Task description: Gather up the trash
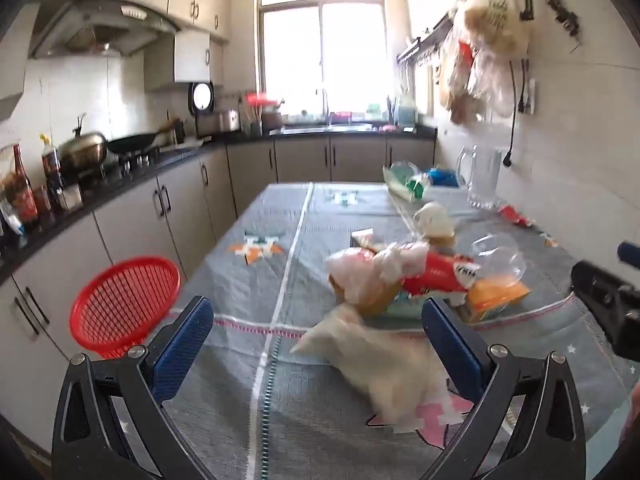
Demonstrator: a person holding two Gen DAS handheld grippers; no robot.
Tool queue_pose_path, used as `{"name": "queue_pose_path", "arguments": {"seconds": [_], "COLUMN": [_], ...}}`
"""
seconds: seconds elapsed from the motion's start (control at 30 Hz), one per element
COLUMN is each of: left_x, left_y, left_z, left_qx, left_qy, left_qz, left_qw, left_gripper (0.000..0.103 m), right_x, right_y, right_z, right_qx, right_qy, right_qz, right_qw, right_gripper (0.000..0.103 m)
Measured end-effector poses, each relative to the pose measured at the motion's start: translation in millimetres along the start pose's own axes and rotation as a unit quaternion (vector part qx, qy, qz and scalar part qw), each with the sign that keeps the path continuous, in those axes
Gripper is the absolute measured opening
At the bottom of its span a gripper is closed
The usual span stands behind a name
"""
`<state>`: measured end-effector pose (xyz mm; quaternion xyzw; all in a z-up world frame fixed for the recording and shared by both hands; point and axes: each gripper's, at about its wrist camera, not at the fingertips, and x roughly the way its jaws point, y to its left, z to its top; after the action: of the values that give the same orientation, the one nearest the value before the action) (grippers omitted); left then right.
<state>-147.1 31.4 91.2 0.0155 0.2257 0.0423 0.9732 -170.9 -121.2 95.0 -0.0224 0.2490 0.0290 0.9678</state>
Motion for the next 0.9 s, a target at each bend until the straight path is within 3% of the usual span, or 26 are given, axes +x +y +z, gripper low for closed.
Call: {"name": "queue_pose_path", "arguments": {"seconds": [0.13, 0.2, 0.47, 0.9], "left_x": [-19, -26, -46, -36], "left_y": [-2, 1, 22, 27], "left_z": [-1, -8, -22, -34], "left_qx": [-0.004, -0.004, -0.021, -0.026], "left_qy": [-0.036, -0.049, -0.07, -0.043], "left_qz": [0.017, 0.031, 0.067, 0.072], "left_qw": [0.9992, 0.9983, 0.9951, 0.9961], "left_gripper": [0.103, 0.103, 0.103, 0.103], "right_x": [-24, -26, -32, -24], "right_y": [7, 8, 19, 38], "right_z": [6, 4, -8, -24], "right_qx": [-0.001, 0.0, -0.002, -0.033], "right_qy": [-0.059, -0.069, -0.083, -0.074], "right_qz": [0.001, 0.005, 0.032, 0.038], "right_qw": [0.998, 0.998, 0.996, 0.996], "right_gripper": [0.103, 0.103, 0.103, 0.103]}}
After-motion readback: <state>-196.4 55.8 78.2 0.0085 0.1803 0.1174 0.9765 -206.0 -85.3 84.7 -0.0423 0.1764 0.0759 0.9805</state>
